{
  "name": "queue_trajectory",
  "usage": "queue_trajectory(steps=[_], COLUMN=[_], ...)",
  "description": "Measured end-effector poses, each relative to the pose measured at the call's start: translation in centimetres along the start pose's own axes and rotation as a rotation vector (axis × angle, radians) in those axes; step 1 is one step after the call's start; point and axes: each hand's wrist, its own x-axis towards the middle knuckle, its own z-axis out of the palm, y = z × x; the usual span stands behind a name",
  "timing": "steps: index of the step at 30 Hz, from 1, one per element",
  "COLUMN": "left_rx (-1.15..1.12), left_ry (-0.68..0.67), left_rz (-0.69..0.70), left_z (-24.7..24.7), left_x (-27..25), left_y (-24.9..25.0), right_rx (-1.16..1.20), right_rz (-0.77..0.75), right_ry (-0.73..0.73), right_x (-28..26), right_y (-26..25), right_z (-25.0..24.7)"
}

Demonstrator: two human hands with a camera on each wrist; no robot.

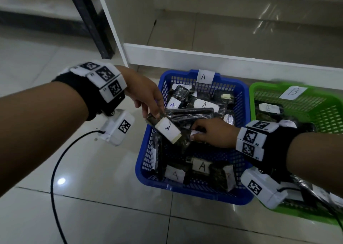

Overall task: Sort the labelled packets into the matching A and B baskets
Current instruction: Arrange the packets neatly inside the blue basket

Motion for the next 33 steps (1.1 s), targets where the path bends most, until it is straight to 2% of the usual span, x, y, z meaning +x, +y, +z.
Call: queue_trajectory(steps=[4,6,11,13,16,19,21,23,25,28,30,33], left_rx=[-0.11,-0.2,-0.391,-0.428,-0.472,-0.457,-0.453,-0.45,-0.28,0.235,0.387,0.492], left_ry=[0.038,0.099,0.211,0.187,0.086,-0.003,-0.011,-0.006,0.03,0.123,0.092,0.056], left_rz=[-0.014,0.005,0.07,0.078,0.093,0.1,0.123,0.151,0.173,0.192,0.193,0.195], left_z=[-1.3,-1.9,-2.1,-1.8,-1.0,0.5,2.1,3.8,5.5,7.7,8.8,9.4], left_x=[-1.5,-2.0,-2.4,-2.3,-2.1,-1.1,-0.2,0.8,1.5,2.5,3.0,3.3], left_y=[-0.8,-1.3,-2.4,-2.5,-2.3,-1.3,-0.2,0.9,1.6,2.3,2.5,2.6], right_rx=[-0.063,-0.062,0.132,0.224,0.6,0.874,0.843,0.721,0.619,0.367,0.245,0.141], right_rz=[-0.046,-0.06,-0.098,-0.057,0.042,0.05,0.037,0.071,0.098,0.11,0.148,0.184], right_ry=[-0.094,-0.079,0.223,0.297,0.384,0.196,0.03,-0.026,-0.054,-0.115,-0.16,-0.217], right_x=[0.5,0.7,0.6,0.6,0.0,-0.6,-1.0,-1.3,-1.5,-1.8,-1.9,-2.0], right_y=[-0.5,-0.6,-1.1,-1.0,-1.2,-1.3,-0.9,0.0,1.2,2.4,2.9,3.3], right_z=[0.7,1.1,1.3,1.6,0.8,-1.5,-2.8,-3.8,-4.8,-6.7,-7.8,-8.6])
